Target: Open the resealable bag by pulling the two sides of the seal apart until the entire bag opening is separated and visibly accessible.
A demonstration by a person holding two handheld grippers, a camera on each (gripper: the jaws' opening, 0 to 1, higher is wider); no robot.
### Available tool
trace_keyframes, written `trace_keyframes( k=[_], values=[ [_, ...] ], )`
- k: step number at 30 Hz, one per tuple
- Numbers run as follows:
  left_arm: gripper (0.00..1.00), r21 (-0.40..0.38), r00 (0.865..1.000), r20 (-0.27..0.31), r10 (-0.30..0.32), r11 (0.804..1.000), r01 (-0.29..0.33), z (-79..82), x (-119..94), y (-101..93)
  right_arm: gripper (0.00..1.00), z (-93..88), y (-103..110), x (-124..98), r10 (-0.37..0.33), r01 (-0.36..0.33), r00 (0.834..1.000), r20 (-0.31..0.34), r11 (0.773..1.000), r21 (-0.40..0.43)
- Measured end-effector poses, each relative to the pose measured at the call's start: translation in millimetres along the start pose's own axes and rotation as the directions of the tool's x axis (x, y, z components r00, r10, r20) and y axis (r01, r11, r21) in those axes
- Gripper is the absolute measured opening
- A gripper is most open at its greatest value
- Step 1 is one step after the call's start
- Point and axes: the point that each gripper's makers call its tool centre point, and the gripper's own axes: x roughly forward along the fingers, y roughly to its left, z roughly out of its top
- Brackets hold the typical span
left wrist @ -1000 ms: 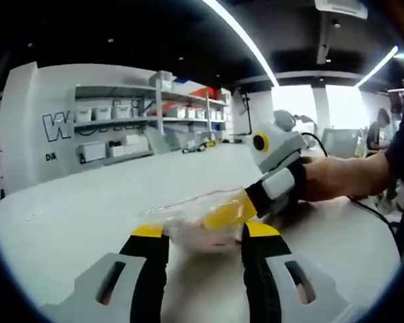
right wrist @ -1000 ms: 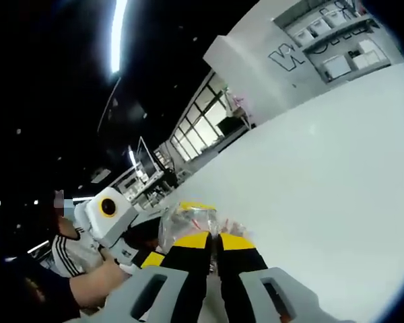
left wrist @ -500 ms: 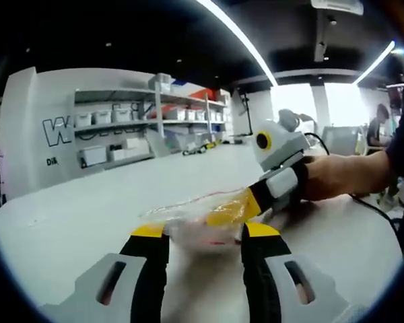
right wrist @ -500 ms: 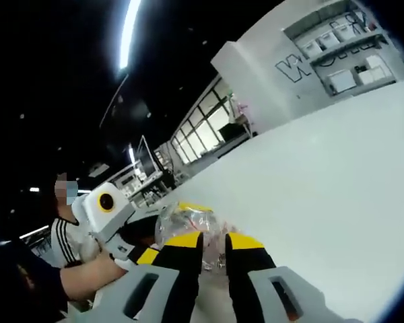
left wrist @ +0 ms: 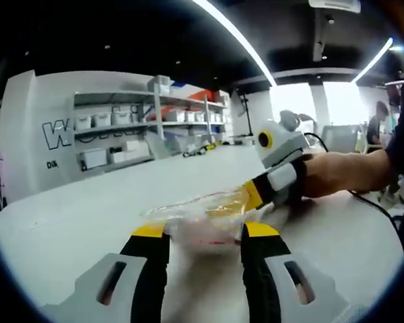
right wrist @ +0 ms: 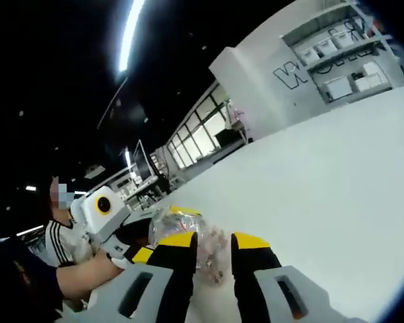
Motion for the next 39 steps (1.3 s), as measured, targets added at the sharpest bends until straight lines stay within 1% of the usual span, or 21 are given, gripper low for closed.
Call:
trace_keyframes(
  k=[6, 13, 20, 28, 32, 39],
  values=[
    [0.42, 0.001, 1.0, 0.0, 0.0, 1.0, 0.0, -0.4, -0.2, -0.2, 0.16, -0.2, -0.1, -0.6, 0.001, -0.001, 1.0, 0.0, 1.0, -0.005],
    [0.41, 0.006, 1.0, 0.001, -0.001, 1.0, 0.001, -0.3, -0.4, -0.7, 0.16, 1.7, -4.9, -4.1, -0.001, 0.001, 1.0, 0.0, 1.0, 0.0],
    [0.41, 0.012, 1.0, 0.003, -0.002, 1.0, 0.002, 0.3, 0.0, -1.1, 0.16, 9.3, -7.9, -8.8, 0.014, -0.015, 1.0, 0.024, 0.999, 0.049],
    [0.41, 0.013, 1.0, 0.004, -0.003, 1.0, 0.003, 0.2, 0.3, -0.7, 0.16, 11.2, -7.7, -12.5, 0.028, -0.03, 0.999, 0.027, 0.998, 0.064],
    [0.41, 0.019, 1.0, 0.004, -0.001, 1.0, 0.001, 0.4, 0.1, -0.9, 0.16, 14.5, -5.7, -15.4, 0.047, -0.05, 0.998, 0.043, 0.995, 0.085],
    [0.41, 0.021, 1.0, 0.004, -0.002, 1.0, 0.002, 0.3, -0.3, -1.0, 0.17, 12.0, -1.2, -16.7, 0.065, -0.068, 0.997, 0.032, 0.993, 0.094]
  ],
)
